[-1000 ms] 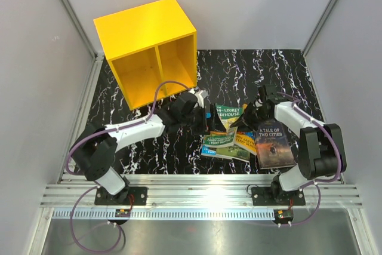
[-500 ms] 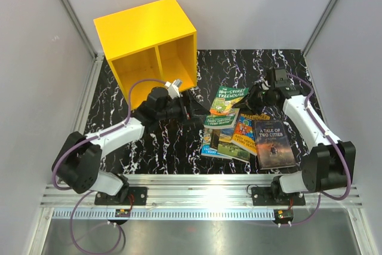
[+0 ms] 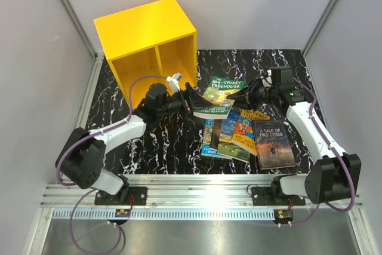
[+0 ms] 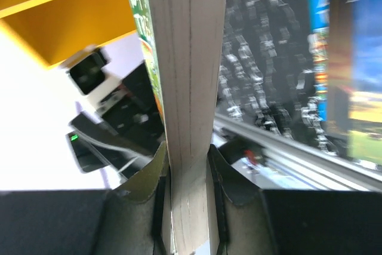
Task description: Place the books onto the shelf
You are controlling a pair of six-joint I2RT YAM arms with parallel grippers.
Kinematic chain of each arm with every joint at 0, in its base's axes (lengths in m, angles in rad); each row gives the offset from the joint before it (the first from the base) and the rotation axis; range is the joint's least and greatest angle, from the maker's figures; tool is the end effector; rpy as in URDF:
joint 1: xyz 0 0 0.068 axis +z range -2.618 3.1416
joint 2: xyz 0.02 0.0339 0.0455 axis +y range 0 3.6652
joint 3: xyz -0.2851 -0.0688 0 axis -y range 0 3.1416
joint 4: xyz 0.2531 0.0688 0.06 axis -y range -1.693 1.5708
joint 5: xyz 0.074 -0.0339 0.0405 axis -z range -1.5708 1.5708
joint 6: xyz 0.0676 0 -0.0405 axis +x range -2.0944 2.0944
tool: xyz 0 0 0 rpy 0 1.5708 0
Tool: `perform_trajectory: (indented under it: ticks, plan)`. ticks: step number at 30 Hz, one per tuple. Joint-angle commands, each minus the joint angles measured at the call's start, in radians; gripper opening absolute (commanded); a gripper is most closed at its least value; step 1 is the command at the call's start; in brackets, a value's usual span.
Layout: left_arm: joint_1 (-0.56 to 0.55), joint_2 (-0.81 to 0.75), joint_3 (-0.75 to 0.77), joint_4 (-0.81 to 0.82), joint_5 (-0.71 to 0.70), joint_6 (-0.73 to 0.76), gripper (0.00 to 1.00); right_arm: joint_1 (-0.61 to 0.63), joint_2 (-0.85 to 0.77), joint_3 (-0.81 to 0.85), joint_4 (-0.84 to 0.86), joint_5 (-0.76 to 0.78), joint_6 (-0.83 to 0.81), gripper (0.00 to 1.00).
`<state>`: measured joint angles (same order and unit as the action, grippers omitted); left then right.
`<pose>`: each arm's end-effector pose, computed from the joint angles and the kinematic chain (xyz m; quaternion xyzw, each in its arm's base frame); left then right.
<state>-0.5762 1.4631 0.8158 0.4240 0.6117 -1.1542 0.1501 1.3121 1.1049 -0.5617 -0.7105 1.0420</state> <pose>0.2753 -0.2252 0.2635 -0.0323 0.7679 -0.6055 0.2067 0.2872 0.0880 0.3087 0.2498 0.8373 0.4704 0.1230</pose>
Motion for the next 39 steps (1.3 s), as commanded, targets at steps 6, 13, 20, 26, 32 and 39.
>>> perform_trajectory:
  ticks: [6,13,20,26,32,39]
  plan:
    - [-0.004,0.039,0.06,0.127,0.052,-0.058,0.92,0.005,-0.074,-0.045,0.272,-0.199,0.207,0.0]
    - [0.004,0.063,0.137,0.179,0.092,-0.113,0.53,0.005,-0.085,-0.103,0.29,-0.239,0.164,0.0]
    - [0.022,0.089,0.141,0.327,0.213,-0.206,0.8,0.005,-0.08,-0.131,0.318,-0.308,0.145,0.0]
    - [0.045,0.112,0.08,0.607,0.304,-0.389,0.88,0.005,-0.109,-0.12,0.33,-0.362,0.138,0.0]
    - [0.045,0.082,0.048,0.587,0.353,-0.383,0.76,0.005,-0.116,-0.119,0.371,-0.432,0.148,0.0]
    - [0.045,0.019,0.075,0.211,0.346,-0.158,0.38,0.032,-0.134,-0.157,0.43,-0.483,0.17,0.0]
